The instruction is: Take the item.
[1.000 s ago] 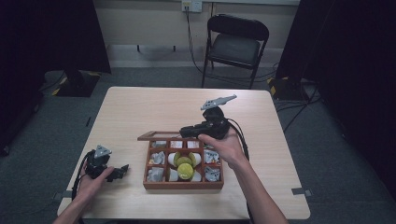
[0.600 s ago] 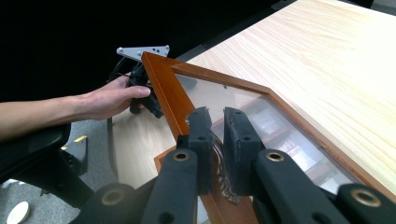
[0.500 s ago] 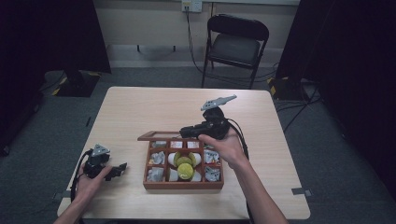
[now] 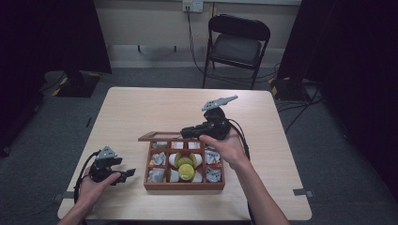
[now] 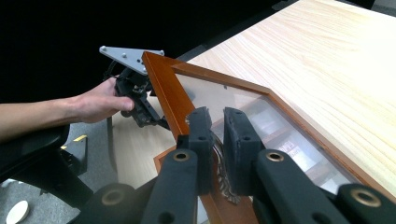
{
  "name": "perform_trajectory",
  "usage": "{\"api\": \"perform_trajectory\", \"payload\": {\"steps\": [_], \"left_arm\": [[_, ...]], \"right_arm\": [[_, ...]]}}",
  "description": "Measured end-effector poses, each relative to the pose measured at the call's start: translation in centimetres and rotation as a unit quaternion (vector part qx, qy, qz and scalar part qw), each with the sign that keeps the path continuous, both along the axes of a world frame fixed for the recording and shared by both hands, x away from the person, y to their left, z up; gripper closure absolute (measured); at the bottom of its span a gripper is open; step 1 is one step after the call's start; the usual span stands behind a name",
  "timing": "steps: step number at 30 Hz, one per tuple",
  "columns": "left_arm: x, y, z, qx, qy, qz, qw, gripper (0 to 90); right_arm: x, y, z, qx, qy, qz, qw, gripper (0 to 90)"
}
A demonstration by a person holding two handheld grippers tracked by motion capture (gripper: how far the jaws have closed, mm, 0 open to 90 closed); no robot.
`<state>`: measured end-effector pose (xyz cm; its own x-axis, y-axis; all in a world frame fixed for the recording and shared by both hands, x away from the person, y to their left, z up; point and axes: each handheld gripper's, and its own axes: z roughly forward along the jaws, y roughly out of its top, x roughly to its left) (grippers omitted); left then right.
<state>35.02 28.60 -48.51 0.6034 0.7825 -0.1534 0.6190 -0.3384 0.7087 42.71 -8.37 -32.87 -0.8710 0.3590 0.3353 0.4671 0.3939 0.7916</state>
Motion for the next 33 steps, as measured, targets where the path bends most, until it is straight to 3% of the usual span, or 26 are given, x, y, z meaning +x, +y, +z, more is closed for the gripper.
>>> {"api": "perform_trajectory", "payload": {"steps": [2, 10, 14, 17, 23, 25, 28, 29, 33], "left_arm": [[-0.3, -0.4, 0.3, -0.011, 0.000, -0.008, 0.9999, 24.3], [-1.5, -2.6, 2.1, -0.033, -0.041, -0.052, 0.9972, 26.4], [-2.0, -3.8, 3.0, -0.059, -0.032, -0.074, 0.9950, 27.2], [-2.6, -4.7, 3.7, -0.056, -0.047, -0.093, 0.9930, 27.7], [-2.8, -6.9, 4.3, -0.066, -0.051, -0.125, 0.9887, 31.2], [-2.8, -7.8, 4.4, -0.053, -0.058, -0.130, 0.9884, 31.5], [-2.5, -9.2, 4.3, -0.059, -0.047, -0.148, 0.9861, 32.6], [-2.3, -10.2, 4.4, -0.049, -0.054, -0.158, 0.9847, 33.1], [-1.8, -11.4, 4.4, -0.043, -0.056, -0.165, 0.9837, 37.8]], "right_arm": [[0.0, 0.0, 0.0, 0.000, 0.000, 0.000, 1.0000, 82.3], [0.0, 0.0, 0.0, 0.000, 0.000, 0.000, 1.0000, 82.3], [0.0, 0.0, 0.0, 0.000, 0.000, 0.000, 1.0000, 82.3], [0.0, 0.0, 0.0, -0.001, 0.001, 0.000, 1.0000, 82.4], [0.0, 0.0, 0.0, -0.001, 0.001, 0.000, 1.0000, 82.3], [0.0, 0.1, 0.1, -0.002, 0.001, 0.000, 1.0000, 82.4], [0.0, 0.1, 0.1, -0.002, 0.000, 0.000, 1.0000, 82.4], [0.1, 0.1, 0.1, -0.002, 0.000, -0.001, 1.0000, 82.3], [0.1, 0.0, 0.1, -0.002, 0.001, -0.001, 1.0000, 82.3]]}}
